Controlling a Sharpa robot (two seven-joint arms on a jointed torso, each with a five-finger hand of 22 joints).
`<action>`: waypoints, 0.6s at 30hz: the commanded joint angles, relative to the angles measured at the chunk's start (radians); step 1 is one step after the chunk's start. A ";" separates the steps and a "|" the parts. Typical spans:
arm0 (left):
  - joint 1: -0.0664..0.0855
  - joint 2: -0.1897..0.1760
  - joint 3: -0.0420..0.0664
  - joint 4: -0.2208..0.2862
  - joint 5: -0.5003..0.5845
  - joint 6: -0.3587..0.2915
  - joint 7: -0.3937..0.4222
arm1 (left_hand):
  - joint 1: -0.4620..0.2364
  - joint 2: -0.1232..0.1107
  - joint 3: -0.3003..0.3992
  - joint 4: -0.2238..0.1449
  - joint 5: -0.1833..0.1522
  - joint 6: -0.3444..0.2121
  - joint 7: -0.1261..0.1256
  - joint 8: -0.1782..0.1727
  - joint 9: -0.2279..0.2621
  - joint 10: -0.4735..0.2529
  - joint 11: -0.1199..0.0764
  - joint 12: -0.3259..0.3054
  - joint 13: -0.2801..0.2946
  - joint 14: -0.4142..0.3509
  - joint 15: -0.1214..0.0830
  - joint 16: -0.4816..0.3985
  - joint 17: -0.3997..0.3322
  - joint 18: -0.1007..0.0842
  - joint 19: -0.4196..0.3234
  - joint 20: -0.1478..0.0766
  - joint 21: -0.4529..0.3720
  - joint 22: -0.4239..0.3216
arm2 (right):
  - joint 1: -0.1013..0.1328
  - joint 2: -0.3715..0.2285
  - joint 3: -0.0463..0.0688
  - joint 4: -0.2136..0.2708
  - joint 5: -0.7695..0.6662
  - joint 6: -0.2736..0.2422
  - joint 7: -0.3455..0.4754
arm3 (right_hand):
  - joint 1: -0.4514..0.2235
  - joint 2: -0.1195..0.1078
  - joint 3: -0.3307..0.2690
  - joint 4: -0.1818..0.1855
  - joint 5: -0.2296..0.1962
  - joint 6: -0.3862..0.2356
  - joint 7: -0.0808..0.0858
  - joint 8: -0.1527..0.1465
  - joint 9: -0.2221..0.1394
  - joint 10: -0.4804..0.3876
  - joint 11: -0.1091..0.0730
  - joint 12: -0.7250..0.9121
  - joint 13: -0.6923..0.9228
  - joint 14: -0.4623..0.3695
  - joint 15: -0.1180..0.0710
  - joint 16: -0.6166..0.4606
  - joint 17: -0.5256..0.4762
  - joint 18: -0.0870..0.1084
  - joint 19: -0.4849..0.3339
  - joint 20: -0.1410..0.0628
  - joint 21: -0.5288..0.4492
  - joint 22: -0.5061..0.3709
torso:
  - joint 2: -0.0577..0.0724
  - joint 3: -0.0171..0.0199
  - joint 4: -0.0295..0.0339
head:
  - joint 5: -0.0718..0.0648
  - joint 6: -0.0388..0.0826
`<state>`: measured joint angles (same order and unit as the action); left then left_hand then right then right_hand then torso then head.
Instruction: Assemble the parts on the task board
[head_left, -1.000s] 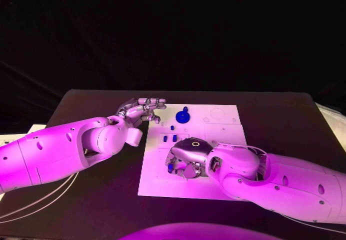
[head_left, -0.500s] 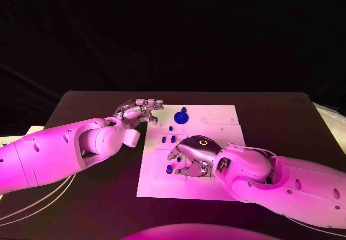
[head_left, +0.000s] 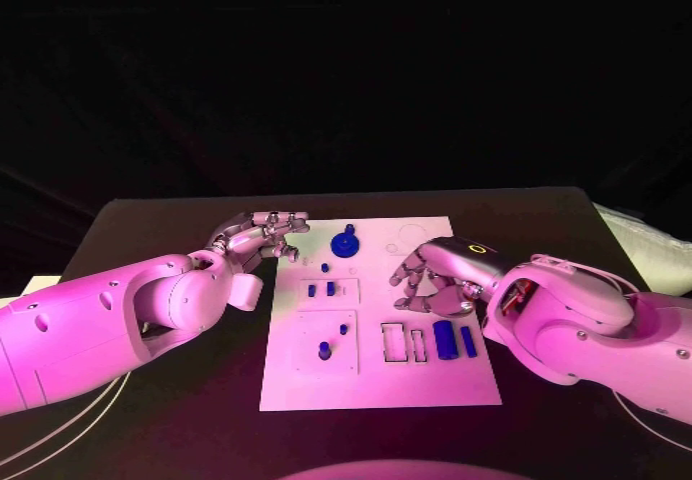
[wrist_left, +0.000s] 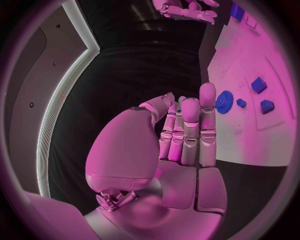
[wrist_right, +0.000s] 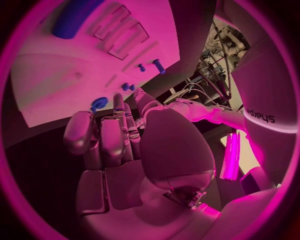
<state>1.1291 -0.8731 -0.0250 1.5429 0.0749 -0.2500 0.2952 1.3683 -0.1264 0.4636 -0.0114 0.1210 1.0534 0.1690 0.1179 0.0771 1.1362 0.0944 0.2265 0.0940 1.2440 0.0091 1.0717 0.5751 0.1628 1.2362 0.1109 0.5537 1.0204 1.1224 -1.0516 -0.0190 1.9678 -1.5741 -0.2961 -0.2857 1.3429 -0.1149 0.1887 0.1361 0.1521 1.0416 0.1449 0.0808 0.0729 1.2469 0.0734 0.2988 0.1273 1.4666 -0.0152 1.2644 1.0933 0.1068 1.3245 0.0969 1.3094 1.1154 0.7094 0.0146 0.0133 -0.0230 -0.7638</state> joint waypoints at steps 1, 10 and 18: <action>0.000 -0.001 0.001 0.011 -0.006 0.019 0.003 | 0.004 0.008 -0.004 -0.001 -0.002 -0.001 0.002 0.006 -0.001 -0.006 0.001 0.006 0.001 -0.005 0.002 -0.005 -0.001 0.017 -0.006 0.000 -0.005 -0.001 | 0.004 -0.051 -0.010 0.015 0.148 0.036 -0.136 | -0.035 -0.016 -0.031 0.033 0.037 0.004 -0.017 0.011 0.003 0.093 -0.032 0.065 0.045 0.048 -0.017 0.029 0.033 -0.022 0.035 -0.016 0.041 0.062 | 0.000 -0.0024 -0.0076 | -0.022 0.007; 0.000 -0.002 0.001 0.025 -0.006 0.020 0.002 | 0.004 0.008 -0.004 -0.001 -0.002 -0.001 0.002 0.006 -0.001 -0.006 0.001 0.006 0.001 -0.005 0.002 -0.005 -0.001 0.017 -0.006 0.000 -0.005 -0.001 | 0.005 -0.159 -0.042 0.035 0.197 0.087 -0.257 | -0.042 0.010 -0.219 0.152 0.129 -0.030 -0.030 0.102 0.014 0.078 -0.047 0.746 0.796 0.054 -0.030 0.128 0.156 -0.044 0.079 -0.030 0.118 0.179 | -0.001 -0.0041 -0.0175 | -0.034 0.011; -0.001 -0.002 0.001 0.021 -0.006 0.021 0.002 | 0.004 0.008 -0.004 -0.001 -0.002 -0.001 0.002 0.006 -0.001 -0.006 0.001 0.006 0.001 -0.005 0.002 -0.005 -0.001 0.017 -0.006 0.000 -0.005 -0.001 | -0.008 -0.170 -0.054 0.051 0.155 0.122 -0.289 | -0.082 0.040 -0.281 0.154 0.123 -0.030 -0.035 0.142 0.020 0.095 -0.046 0.840 0.924 0.056 -0.028 0.145 0.180 -0.047 0.086 -0.030 0.130 0.199 | -0.001 -0.0050 -0.0161 | -0.037 0.011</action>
<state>1.1289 -0.8758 -0.0250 1.5631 0.0730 -0.2487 0.2934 1.3683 -0.1264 0.4636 -0.0114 0.1210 1.0534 0.1690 0.1179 0.0771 1.1362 0.0945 0.2265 0.0939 1.2441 0.0092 1.0717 0.5752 0.1627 1.2362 0.1109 0.5537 1.0205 1.1169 -1.2237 -0.0722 2.0156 -1.4069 -0.2190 -0.5303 1.2673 -0.0803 -0.0876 0.2900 0.2786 1.0163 0.1157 0.2165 0.0919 1.3326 0.0297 1.1346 1.0456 1.4686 -0.0485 1.4051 1.2723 0.0760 1.4046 0.0670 1.4331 1.3082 0.7081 0.0104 -0.0035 -0.0586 -0.7524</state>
